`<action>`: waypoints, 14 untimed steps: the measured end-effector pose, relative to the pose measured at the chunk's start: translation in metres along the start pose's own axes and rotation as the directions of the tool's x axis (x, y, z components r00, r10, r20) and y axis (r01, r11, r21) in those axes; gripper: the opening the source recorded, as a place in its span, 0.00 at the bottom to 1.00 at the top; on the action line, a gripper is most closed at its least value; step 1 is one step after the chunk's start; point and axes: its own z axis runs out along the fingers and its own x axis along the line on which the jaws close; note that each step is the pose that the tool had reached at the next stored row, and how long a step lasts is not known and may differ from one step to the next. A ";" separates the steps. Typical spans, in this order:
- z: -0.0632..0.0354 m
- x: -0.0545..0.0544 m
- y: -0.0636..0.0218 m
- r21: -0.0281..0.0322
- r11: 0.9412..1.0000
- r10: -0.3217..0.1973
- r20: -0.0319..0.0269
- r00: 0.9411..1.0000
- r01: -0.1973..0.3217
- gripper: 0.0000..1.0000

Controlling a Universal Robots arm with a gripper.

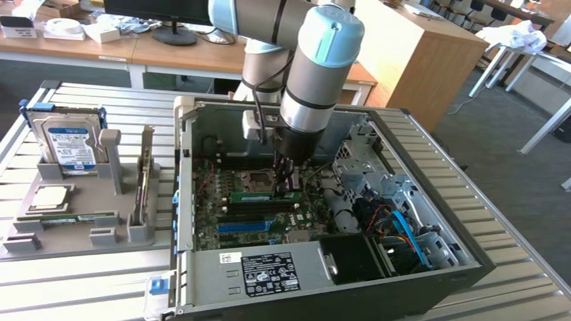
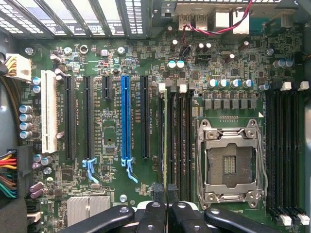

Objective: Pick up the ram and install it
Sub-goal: 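Pick up the ram and move it above insertion slot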

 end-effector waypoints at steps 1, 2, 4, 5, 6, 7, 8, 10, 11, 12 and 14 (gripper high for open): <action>0.0001 0.000 0.0000 0.000 1.000 0.000 0.000 1.000 0.000 0.12; 0.0002 -0.001 0.0000 0.000 1.000 0.000 0.000 1.000 0.000 0.12; 0.0004 -0.001 0.0002 0.000 1.000 0.000 0.000 1.000 0.000 0.12; 0.0004 -0.001 0.0002 0.000 1.000 0.000 0.000 1.000 0.000 0.12; 0.0004 -0.001 0.0002 0.000 1.000 0.000 0.000 1.000 0.000 0.12; 0.0004 -0.001 0.0002 0.000 1.000 0.000 0.000 1.000 0.000 0.12; 0.0004 -0.001 0.0002 -0.001 1.000 0.000 0.000 1.000 0.000 0.12; 0.0007 -0.001 0.0002 -0.001 1.000 0.000 0.000 1.000 0.000 0.12; 0.0011 -0.001 0.0002 -0.001 1.000 0.000 0.000 1.000 0.000 0.12; 0.0015 -0.001 0.0003 0.000 1.000 0.000 0.000 1.000 0.000 0.12; 0.0026 -0.001 0.0006 -0.001 1.000 0.000 0.000 1.000 0.000 0.12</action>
